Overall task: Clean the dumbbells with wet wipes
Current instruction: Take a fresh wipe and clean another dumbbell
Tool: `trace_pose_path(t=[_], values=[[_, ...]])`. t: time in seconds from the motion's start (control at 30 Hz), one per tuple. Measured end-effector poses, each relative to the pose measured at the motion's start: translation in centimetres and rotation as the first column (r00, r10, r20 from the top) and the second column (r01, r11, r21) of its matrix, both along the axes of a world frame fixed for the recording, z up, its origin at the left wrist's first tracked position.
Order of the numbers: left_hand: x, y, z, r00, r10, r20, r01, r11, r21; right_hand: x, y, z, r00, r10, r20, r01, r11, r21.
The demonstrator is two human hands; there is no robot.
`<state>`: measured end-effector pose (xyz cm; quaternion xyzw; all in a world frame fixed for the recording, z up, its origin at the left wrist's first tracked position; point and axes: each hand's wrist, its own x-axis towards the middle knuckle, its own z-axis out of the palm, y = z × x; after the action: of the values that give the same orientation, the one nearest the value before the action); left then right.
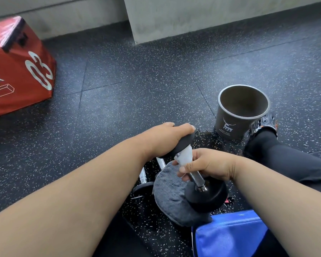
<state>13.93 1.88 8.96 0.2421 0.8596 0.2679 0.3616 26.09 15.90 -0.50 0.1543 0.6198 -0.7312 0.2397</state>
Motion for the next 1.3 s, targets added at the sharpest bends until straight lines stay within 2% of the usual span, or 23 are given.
trace_pose_path(t=[0.07,0.2,0.33,0.43,0.57,0.7,0.8,0.87,1.0,1.13,1.3], values=[[0.0,-0.1,0.2,1.000,-0.008,0.018,0.007,1.000,0.030,0.2,-0.2,0.4,0.999,0.030,-0.013,-0.030,0.999,0.046],[0.1,-0.3,0.7,0.998,-0.018,0.066,0.012,0.996,0.089,0.9,-0.9,0.4,0.993,0.116,-0.025,-0.106,0.964,0.244],[0.0,-0.1,0.5,0.997,-0.042,0.065,0.033,0.990,0.137,1.2,-1.7,0.0,0.999,0.001,-0.041,0.011,0.959,0.282],[-0.2,-0.2,0.0,0.998,-0.011,0.059,0.001,0.985,0.174,1.4,-2.3,-0.1,0.997,-0.042,-0.065,0.064,0.920,0.388],[0.0,-0.7,0.0,0.999,0.034,-0.016,-0.031,0.987,0.155,1.6,-2.8,-0.5,0.989,-0.132,-0.063,0.146,0.876,0.461],[0.7,-3.2,-0.6,0.995,0.096,-0.015,-0.096,0.995,0.008,1.7,-3.3,-0.1,0.974,-0.210,-0.082,0.224,0.869,0.442],[2.1,-4.5,-1.6,0.973,0.179,0.143,-0.168,0.982,-0.082,2.1,-3.6,-0.1,0.959,-0.268,-0.088,0.281,0.878,0.388],[3.0,-4.3,-2.6,0.958,0.198,0.209,-0.196,0.980,-0.031,2.4,-3.8,-0.1,0.948,-0.303,-0.095,0.316,0.878,0.359],[4.3,-3.1,-4.9,0.964,0.239,0.121,-0.250,0.965,0.086,2.9,-4.1,0.3,0.945,-0.306,-0.114,0.326,0.867,0.377],[5.8,-2.5,-6.3,0.960,0.231,0.155,-0.256,0.952,0.166,3.4,-4.1,0.7,0.958,-0.229,-0.172,0.283,0.853,0.440],[6.3,-2.5,-6.5,0.946,0.276,0.172,-0.309,0.927,0.212,4.0,-4.1,0.9,0.947,-0.216,-0.239,0.309,0.816,0.488]])
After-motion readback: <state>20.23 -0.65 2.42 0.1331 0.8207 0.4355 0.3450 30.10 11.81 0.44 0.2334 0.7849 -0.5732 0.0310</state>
